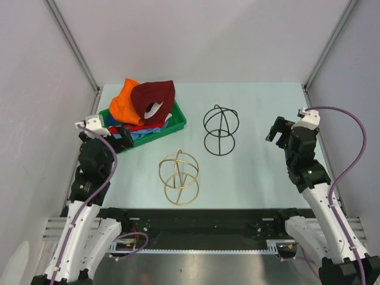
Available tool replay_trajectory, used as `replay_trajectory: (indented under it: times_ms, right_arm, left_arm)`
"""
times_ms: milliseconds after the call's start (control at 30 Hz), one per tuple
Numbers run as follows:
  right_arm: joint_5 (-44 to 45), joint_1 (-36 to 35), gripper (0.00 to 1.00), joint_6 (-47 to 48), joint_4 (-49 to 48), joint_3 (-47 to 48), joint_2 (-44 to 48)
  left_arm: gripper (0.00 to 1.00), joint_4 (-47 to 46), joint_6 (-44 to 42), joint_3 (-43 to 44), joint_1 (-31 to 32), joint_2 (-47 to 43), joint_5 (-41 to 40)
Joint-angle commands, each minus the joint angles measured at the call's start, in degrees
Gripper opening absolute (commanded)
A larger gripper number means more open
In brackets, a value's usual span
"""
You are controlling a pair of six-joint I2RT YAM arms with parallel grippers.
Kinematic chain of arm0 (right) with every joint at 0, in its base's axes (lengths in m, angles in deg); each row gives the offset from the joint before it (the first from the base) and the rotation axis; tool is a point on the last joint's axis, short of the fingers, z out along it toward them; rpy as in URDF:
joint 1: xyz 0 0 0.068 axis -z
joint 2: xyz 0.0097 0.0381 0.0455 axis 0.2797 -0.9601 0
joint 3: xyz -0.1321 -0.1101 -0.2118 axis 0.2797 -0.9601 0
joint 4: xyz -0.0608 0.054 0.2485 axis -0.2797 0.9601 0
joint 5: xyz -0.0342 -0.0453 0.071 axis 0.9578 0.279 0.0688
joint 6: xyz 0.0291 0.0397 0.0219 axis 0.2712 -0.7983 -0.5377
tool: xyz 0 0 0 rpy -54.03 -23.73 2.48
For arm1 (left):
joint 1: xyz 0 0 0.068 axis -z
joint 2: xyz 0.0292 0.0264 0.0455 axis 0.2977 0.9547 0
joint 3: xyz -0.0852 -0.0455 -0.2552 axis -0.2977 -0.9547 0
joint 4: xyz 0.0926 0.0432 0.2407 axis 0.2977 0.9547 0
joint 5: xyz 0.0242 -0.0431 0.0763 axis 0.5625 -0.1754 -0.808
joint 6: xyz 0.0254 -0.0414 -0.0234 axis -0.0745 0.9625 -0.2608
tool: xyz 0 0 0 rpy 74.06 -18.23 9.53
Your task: Stack the hats
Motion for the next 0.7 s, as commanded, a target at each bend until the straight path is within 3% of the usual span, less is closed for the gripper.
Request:
replay_trajectory:
  times_ms: [0,133,300,467,667]
  right_arm:
    - [1.71,-0.25,1.0,-0.3,-4.22,-1.02,1.34]
    - [1.8,-0.25,1.0,-0.3,-5.71,-1.99,2.21]
    - [1.36,-0.25,1.0,-0.22,-5.98,-2.17,2.13]
    - [0.92,-0.34,1.0,-0.04,-5.45,-2.43,1.51]
    - [0.13,-0.07,1.0,-0.21,-5.89,-2.6,0.81]
  left_arm:
    - [1.0,-3.2,0.37,-1.57,-1.08,-4.87,-3.56]
    - [1.0,-5.06,-2.0,-2.9,-1.17,-6.47,-2.95]
    - [1.0,-0.94,-3.15,3.49,-0.12,3.8,-3.3]
    - [1.0,1.7,-6.31,9.65,7.61,13.03,-10.67]
    - [1.0,1.7,-7.54,19.13,8.24,27.18,-8.4]
